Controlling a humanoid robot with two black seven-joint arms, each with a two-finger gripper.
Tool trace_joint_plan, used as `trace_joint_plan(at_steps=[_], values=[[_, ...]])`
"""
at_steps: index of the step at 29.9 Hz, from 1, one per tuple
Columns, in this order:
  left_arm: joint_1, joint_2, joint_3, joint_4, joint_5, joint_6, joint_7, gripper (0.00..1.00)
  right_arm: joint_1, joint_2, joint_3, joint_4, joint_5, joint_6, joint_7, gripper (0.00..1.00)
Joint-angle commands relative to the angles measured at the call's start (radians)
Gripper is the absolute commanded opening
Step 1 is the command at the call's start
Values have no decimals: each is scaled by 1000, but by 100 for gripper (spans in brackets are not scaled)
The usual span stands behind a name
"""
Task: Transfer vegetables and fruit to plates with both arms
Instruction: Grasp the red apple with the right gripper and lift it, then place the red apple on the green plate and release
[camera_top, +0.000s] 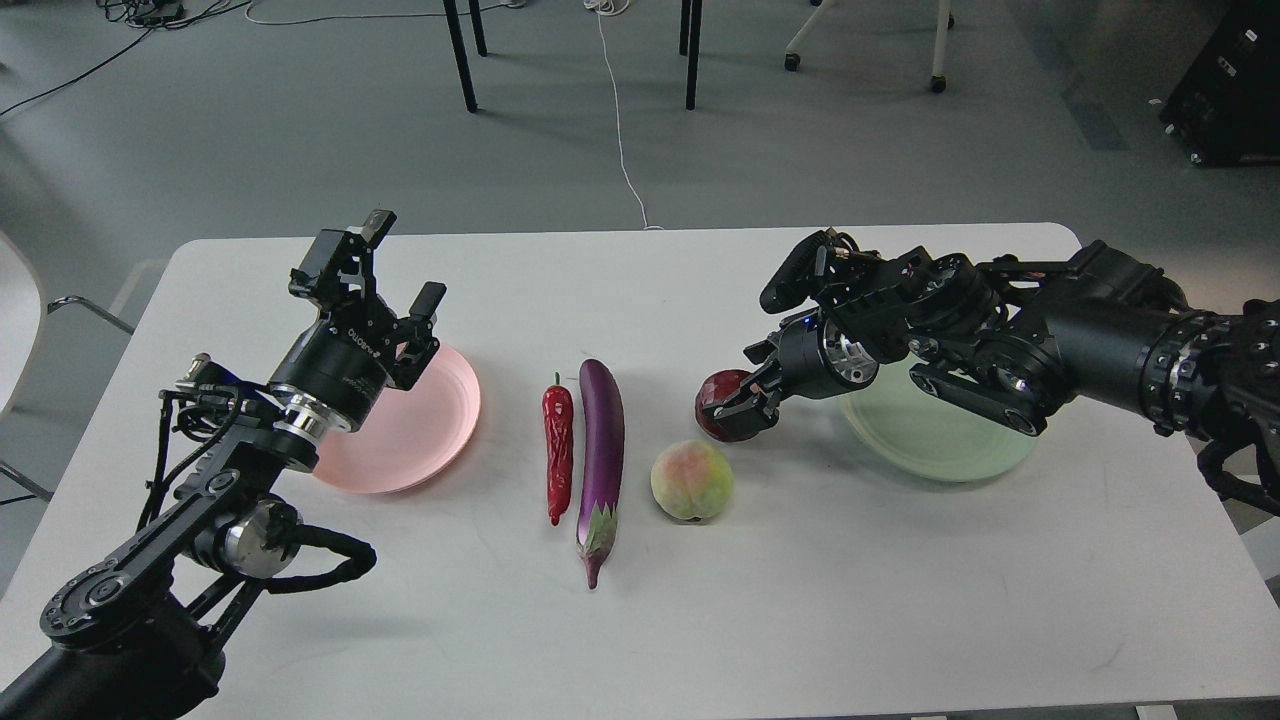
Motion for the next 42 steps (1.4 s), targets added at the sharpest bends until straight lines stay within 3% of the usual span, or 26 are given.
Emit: trace_joint_plan(at_steps=[1,6,13,23,27,33,42], values=[[0,1,0,-3,0,0,0,98,0,-2,-5,2,0,-5,0,65],[0,1,0,-8,0,0,0,98,5,-10,-5,8,4,-9,0,42],[0,3,0,-18,0,0,0,98,106,-99,-2,25,10,-16,0,42],[1,-2,1,-29,0,2,2,98,178,-411,-49,154,-7,-13,0,43],[1,-6,3,-29,0,2,0,98,158,-481,-109,156,-7,-31,0,45],[1,-11,5,-29,3,0,0,98,74,-478,-108,91,-7,-91,0,47],[1,-9,5,-29,6,2,0,98,-24,-369,-108,-64,-6,-151,0,57]])
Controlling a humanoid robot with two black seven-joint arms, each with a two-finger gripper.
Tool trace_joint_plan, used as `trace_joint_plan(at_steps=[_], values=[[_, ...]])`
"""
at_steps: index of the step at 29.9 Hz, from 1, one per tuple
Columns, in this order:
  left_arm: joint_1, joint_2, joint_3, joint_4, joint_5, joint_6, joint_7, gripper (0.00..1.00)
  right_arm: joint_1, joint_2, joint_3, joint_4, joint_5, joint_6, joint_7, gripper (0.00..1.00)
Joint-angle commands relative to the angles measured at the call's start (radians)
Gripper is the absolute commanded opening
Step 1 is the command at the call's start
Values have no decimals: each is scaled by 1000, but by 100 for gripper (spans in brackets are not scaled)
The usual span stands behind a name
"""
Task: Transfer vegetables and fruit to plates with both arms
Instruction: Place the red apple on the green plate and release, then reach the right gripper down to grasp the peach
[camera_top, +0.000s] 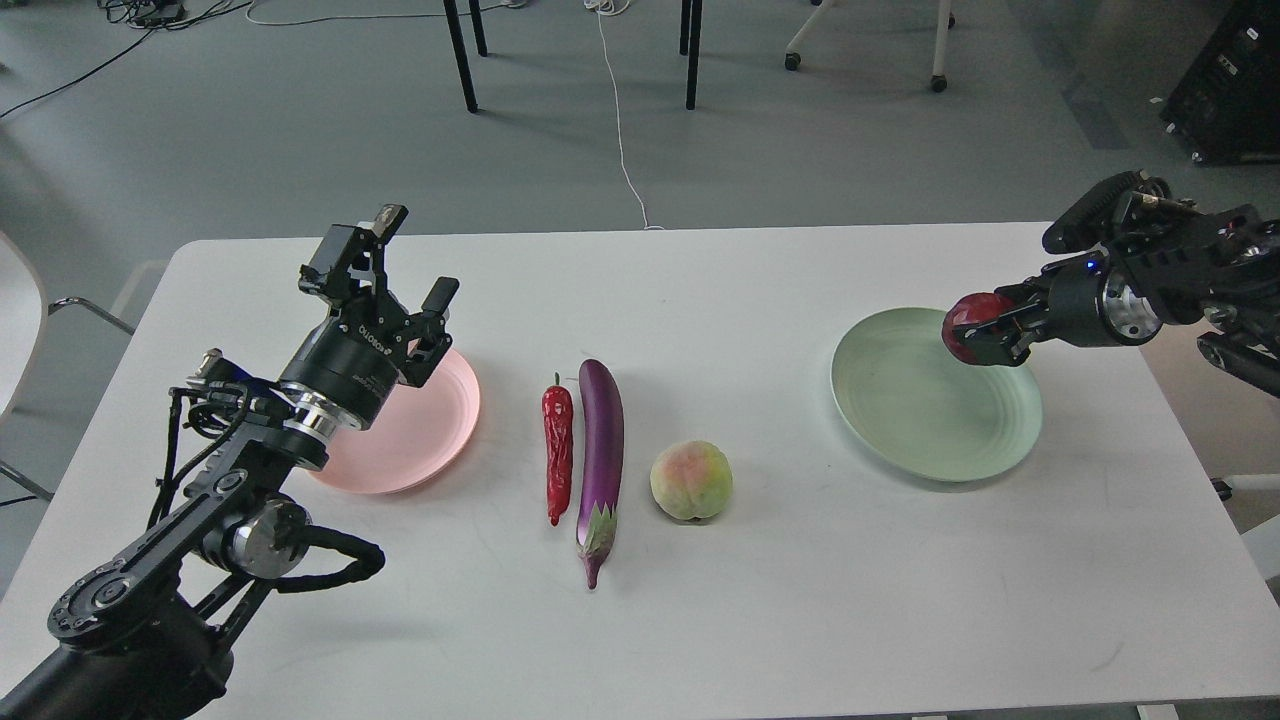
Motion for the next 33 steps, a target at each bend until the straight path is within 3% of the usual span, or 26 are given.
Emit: trace_joint_plan(at_steps=[1,3,7,9,15,23,27,33], values=[[0,0,0,0,0,1,0,98,-41,43,0,-60,1,-24,0,59],[0,0,0,0,0,1,0,98,-49,52,1,-66,2,-24,0,65],[-2,3,0,0,0,1,0,98,-55,54,1,-67,2,-27,0,88],[-2,3,0,0,0,1,2,98,-54,52,4,-66,4,-27,0,95],[-2,3,0,0,0,0,2,98,-5,46,30,-32,11,-39,0,97],[-2,8,0,0,0,0,2,98,196,31,59,280,134,-18,0,98],[-2,8,0,0,0,1,2,98,215,81,56,396,165,28,0,98],[0,8,0,0,0,1,2,98,215,175,21,437,165,90,0,97]])
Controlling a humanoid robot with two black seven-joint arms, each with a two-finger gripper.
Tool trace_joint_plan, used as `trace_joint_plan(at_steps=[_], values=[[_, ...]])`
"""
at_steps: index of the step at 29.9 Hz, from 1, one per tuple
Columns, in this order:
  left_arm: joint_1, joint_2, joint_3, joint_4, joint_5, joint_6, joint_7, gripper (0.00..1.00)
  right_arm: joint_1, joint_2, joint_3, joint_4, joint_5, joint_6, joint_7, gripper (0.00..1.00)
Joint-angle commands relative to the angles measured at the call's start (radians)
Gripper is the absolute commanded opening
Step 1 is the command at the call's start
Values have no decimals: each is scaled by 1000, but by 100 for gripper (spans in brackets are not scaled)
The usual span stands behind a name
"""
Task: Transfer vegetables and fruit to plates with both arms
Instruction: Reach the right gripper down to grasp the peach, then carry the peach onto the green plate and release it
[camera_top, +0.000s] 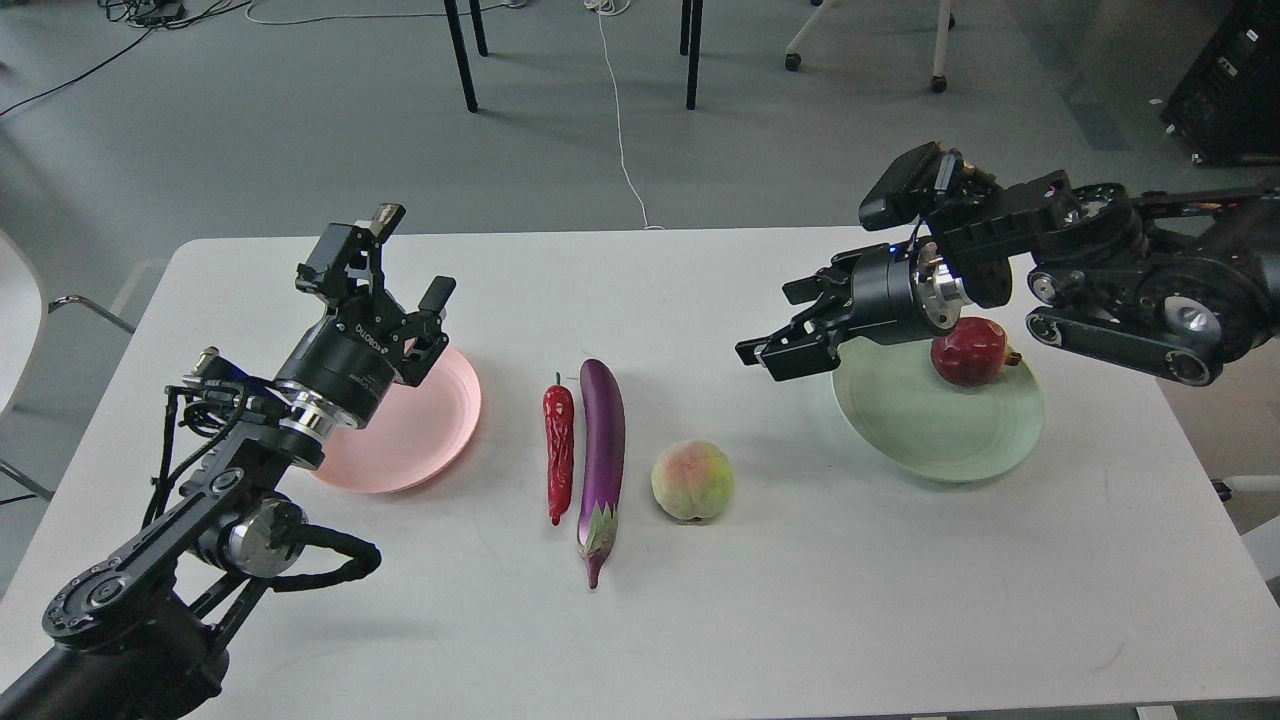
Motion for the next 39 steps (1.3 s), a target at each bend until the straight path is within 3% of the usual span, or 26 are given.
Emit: trace_joint_plan(at_steps=[1,11,31,39], values=[[2,1,0,0,0,1,0,98,0,71,-39,14,2,19,0,97],[2,4,0,0,1,1,0,98,-3,232,-132,-11,8,21,0,97],[5,4,0,-2,1,1,0,98,-61,361,-169,-150,8,13,0,92],[14,4,0,-5,1,1,0,98,-62,374,-178,-159,6,10,0,55]])
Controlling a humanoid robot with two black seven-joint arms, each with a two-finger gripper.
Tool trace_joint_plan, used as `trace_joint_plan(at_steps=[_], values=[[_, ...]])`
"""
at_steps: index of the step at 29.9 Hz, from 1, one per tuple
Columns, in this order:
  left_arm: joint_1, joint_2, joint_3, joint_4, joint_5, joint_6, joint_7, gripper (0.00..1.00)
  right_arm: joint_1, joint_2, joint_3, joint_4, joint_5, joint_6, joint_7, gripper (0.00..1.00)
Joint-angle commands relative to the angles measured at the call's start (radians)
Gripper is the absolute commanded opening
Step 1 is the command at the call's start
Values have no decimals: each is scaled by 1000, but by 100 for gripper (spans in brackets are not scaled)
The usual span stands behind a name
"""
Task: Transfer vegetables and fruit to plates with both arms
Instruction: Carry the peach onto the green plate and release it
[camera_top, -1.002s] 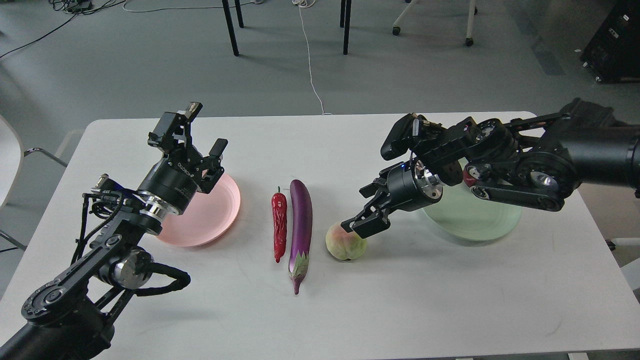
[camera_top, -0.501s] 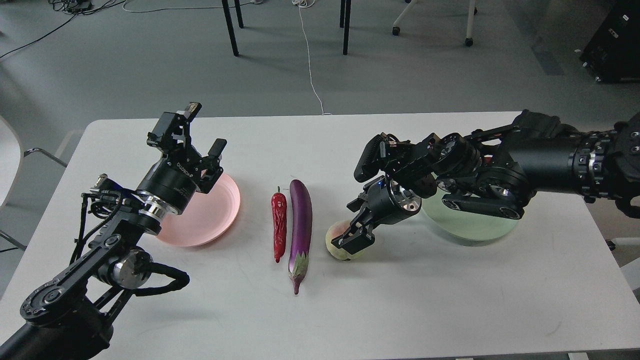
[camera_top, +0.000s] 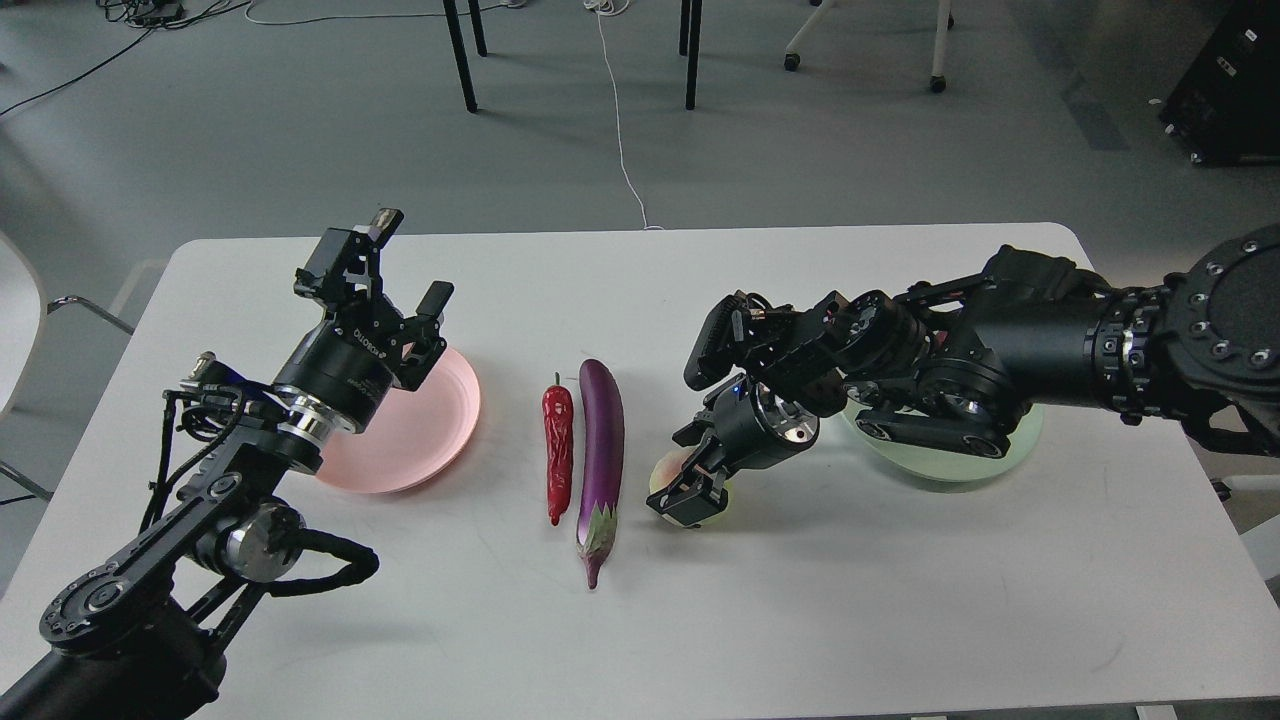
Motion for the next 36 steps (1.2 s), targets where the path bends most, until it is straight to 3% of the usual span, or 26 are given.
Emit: trace_joint_plan(at_steps=[1,7,13,20,29,32,34,36], values=[[1,0,0,-1,0,0,0,98,3,-7,-2,2,-2,0,0,51],[3,2,-2,-1,0,0,0,98,63,-97,-2,14,-2,-3,0,48],[1,9,0,-3,0,-1,0,98,145,-298,4,38,-5,-3,0,48],[0,-2,2,-3,0,-3,1,98,103,-488,-5,32,-83,-18,0,50],[0,-5,2,-15,14,-3,1,98,-28,-525,-4,-18,-83,-63,0,53],[0,-3,3,-16,14,-3,1,98,-57,-519,-4,-28,-83,-84,0,68],[0,0,2,-16,14,-1,1,98,-72,-517,-4,-49,-83,-97,0,89],[0,0,3,-16,16,-1,1,98,-85,-517,-4,-58,-83,-107,0,94]])
